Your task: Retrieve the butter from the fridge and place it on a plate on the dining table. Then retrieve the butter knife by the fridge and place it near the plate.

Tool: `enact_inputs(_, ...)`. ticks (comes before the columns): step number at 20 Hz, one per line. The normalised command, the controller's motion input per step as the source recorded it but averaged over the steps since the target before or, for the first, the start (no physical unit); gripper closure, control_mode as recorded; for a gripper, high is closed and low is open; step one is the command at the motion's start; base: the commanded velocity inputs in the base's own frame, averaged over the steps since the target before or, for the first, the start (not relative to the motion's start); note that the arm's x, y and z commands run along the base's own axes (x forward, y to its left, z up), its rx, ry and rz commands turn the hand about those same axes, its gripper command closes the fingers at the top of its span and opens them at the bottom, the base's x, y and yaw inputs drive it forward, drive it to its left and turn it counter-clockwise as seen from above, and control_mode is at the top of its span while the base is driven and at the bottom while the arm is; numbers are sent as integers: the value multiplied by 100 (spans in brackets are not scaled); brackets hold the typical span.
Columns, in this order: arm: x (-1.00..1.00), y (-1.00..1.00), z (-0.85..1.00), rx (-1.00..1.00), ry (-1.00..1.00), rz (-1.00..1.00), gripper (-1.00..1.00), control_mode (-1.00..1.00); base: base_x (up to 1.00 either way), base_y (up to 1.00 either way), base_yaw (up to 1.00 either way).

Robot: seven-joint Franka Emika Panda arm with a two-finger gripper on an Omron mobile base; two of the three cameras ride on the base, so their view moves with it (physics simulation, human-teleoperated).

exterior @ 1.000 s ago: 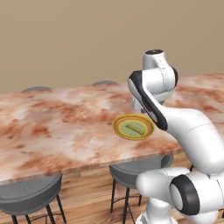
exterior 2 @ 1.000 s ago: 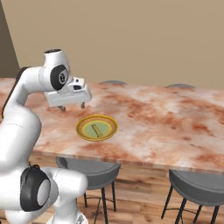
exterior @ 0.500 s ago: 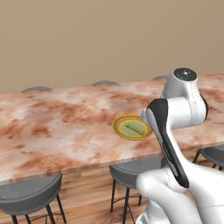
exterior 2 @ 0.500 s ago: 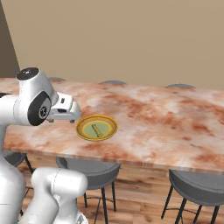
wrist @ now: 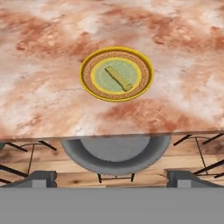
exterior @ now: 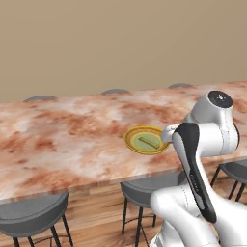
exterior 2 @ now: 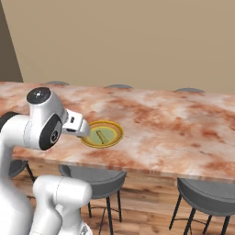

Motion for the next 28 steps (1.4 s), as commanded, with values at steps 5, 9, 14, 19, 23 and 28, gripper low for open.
enact_inputs(5,7,-1,-16,0,24,-11,-100,-100,0,0,0)
enact_inputs(9,-3,0,-3,0,5,-2,-100,-100,0,0,0)
enact_inputs(14,-12,0,-6,0,1,0,-100,-100,0,0,0)
enact_inputs(19,-12,0,-2,0,0,-1,-100,100,-60,17,-3)
enact_inputs(23,0,0,0,0,0,0,-100,100,-68,78,-4)
enact_inputs(28,0,0,0,0,0,0,-100,100,-51,100,-7)
